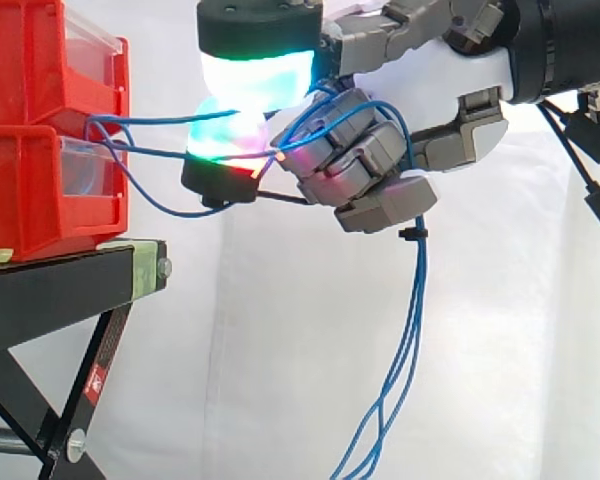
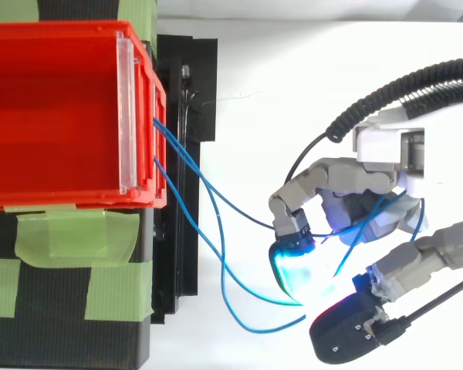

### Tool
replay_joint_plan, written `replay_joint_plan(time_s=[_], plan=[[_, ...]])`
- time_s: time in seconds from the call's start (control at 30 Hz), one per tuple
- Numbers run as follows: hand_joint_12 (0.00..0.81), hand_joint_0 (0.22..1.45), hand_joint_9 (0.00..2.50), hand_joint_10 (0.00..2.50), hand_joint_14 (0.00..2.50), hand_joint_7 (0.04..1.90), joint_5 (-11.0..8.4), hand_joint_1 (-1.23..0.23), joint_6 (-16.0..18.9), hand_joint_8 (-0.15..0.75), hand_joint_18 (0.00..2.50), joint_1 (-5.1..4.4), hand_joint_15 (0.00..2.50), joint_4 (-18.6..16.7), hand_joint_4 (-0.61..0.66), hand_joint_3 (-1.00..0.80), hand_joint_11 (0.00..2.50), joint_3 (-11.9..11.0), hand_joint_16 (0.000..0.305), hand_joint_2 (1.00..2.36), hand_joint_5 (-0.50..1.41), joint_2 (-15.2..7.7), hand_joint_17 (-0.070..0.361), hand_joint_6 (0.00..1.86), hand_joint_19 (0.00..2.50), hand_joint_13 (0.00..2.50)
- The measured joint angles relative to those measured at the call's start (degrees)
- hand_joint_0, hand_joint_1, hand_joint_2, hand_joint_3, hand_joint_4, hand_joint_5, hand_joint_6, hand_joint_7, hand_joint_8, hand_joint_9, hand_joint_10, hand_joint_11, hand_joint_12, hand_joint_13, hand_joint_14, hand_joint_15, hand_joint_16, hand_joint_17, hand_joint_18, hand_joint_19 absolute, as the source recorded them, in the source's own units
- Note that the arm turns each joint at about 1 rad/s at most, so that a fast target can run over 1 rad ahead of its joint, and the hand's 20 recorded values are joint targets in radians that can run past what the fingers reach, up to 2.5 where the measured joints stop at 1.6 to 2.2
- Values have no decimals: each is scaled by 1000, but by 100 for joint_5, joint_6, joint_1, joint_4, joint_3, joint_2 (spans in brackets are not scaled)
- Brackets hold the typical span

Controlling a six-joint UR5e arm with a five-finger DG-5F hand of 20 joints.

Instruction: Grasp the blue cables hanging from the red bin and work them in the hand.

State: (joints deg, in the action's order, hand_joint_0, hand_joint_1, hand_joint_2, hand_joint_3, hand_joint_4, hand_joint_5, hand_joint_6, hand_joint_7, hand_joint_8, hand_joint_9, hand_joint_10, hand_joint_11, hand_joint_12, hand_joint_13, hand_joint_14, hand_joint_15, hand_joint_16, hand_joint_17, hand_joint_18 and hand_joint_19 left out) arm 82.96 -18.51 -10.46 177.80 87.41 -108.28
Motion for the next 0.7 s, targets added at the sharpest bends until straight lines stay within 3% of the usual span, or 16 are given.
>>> replay_joint_plan(time_s=[0.7], plan=[[431, 914, 412, 2500, 2500, 1266, 1, -601, -2, 376, 1139, 0, 2102, 0, 213, -294, 2500, 0, 47, 1025, 38, 0, 106, 1214, 1456, 574]])
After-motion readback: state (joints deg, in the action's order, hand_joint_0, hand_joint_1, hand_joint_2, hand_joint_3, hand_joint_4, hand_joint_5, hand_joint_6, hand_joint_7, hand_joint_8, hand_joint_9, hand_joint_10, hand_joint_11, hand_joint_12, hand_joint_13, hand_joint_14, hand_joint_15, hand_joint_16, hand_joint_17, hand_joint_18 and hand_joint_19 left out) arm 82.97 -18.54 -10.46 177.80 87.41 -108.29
